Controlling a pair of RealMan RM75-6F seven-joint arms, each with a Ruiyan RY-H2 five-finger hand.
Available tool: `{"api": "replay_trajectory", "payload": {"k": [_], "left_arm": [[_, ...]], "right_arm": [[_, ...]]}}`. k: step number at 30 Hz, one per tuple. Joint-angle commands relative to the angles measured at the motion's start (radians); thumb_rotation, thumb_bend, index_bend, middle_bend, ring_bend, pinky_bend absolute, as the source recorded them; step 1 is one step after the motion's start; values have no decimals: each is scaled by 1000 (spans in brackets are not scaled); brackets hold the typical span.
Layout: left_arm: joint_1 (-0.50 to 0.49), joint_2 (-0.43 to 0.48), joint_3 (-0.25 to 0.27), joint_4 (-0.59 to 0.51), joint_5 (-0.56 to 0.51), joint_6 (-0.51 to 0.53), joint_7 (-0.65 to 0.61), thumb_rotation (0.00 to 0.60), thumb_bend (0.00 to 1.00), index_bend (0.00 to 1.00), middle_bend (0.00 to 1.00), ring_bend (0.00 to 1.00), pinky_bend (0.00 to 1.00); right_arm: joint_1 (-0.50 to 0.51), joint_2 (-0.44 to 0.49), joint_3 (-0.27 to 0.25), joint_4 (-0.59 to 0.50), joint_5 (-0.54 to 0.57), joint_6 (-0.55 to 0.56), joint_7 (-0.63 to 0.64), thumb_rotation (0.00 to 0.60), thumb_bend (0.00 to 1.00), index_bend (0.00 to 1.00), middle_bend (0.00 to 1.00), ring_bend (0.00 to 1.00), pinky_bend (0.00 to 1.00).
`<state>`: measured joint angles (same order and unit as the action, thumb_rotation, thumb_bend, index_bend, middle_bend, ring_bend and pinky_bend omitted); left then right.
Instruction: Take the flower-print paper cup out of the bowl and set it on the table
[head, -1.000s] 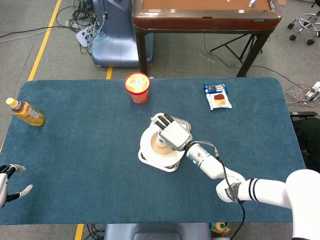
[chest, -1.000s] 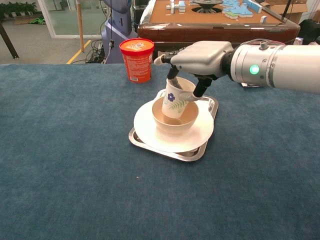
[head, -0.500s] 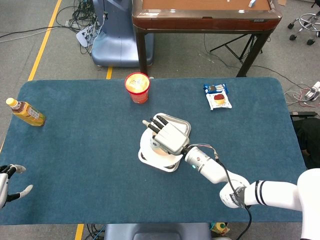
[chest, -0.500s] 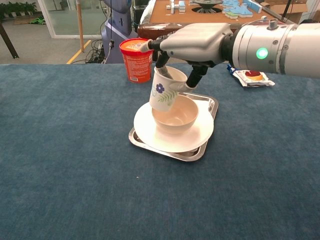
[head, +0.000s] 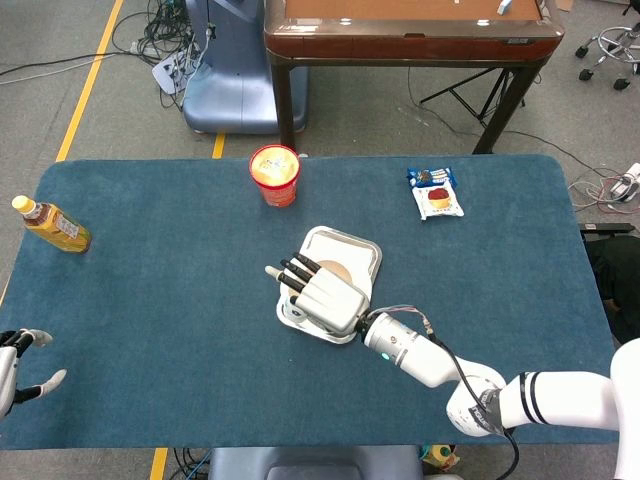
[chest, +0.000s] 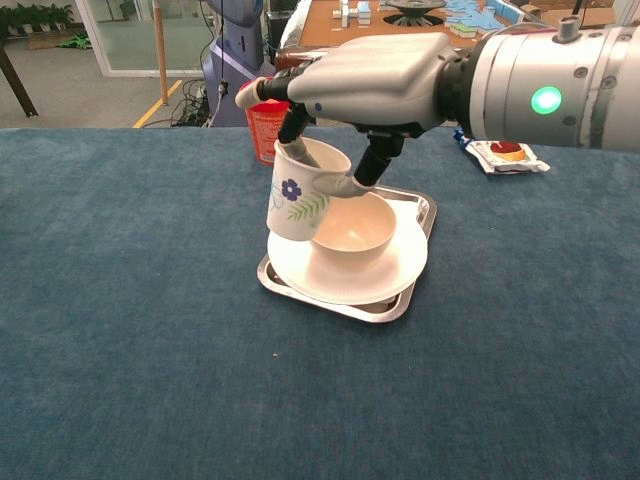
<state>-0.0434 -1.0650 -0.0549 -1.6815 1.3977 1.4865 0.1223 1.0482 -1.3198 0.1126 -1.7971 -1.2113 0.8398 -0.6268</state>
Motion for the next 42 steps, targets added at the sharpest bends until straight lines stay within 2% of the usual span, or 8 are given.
{"api": "replay_trajectory", "payload": {"k": [1,10,20,32,42], "left_arm": [[0,0,0,-1,1,1,1,600,138,415,431,312,479],[0,-1,0,0,-3,-1,4,600,138,415,431,312,479],[0,1,-2,-2,-6,-2,5,600,138,415,431,312,479],[2,2,-3,-5,-7,2,6,600,138,415,431,312,479],[2,5,-4,-7,-8,2,5,600,138,415,431,312,479]], "right_arm": [[-3,15,-13,-26,-16,-3,-7,600,510,594,3,0,18],[-18,45,-63,-68,-71,-21,-20,600,510,594,4,0,18],[-42,52,-106,-58,-154,-33,5,600,510,594,10,0,18],[-55,38,-132,-53,-201,-67,26,600,510,594,11,0,18],[-64,8,-146,-39,-189,-92,-8,600,510,594,11,0,18]]}}
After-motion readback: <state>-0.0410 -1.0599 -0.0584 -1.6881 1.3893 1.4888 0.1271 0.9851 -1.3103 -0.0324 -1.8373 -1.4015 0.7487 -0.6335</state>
